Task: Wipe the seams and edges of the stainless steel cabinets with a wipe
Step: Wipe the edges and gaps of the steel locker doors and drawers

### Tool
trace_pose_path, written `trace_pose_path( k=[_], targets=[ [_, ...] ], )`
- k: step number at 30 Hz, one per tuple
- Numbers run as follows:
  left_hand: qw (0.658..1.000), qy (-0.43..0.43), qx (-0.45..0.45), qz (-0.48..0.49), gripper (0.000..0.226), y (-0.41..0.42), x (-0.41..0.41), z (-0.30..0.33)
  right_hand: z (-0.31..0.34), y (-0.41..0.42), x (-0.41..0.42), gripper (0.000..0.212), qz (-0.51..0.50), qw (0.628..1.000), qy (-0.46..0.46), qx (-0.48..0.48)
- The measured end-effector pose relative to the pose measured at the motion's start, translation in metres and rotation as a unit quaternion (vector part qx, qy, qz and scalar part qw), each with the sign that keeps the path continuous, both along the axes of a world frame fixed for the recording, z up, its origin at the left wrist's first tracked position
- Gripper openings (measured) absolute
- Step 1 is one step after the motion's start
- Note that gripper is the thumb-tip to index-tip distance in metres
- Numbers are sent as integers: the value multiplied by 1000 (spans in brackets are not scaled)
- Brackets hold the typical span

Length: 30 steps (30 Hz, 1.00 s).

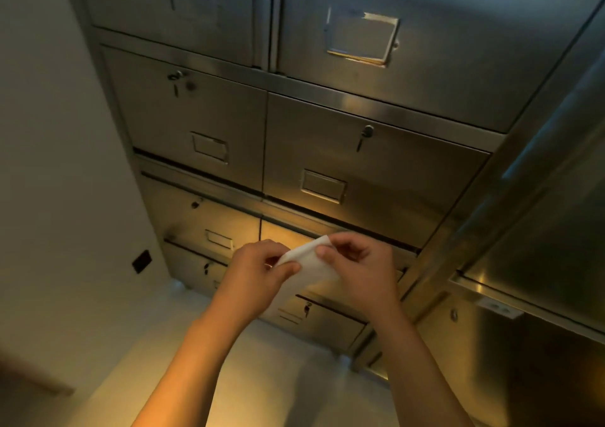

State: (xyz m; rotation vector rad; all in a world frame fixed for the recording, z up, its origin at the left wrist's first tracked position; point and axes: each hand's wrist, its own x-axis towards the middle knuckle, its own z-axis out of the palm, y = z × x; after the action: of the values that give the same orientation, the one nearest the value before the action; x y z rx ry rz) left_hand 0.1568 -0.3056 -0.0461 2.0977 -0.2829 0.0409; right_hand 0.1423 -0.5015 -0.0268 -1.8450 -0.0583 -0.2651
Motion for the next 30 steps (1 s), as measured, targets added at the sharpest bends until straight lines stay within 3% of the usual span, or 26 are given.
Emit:
trace_pose_path(
  k=[8, 13, 26, 30],
  targets=[
    [996, 30, -52, 71, 13, 54, 6, -12, -3, 52, 36, 27, 42, 998, 14, 37],
    [993, 49, -59, 87, 7, 70, 26, -11, -13, 68, 69, 25, 60, 996, 12, 67],
    [986, 14, -95, 139, 9, 44, 131, 25, 11, 47, 182, 32, 124, 990, -29, 60],
    [983, 1, -84, 163, 15, 34, 158, 37, 16, 36, 212, 35, 152, 984, -81, 32]
  ],
)
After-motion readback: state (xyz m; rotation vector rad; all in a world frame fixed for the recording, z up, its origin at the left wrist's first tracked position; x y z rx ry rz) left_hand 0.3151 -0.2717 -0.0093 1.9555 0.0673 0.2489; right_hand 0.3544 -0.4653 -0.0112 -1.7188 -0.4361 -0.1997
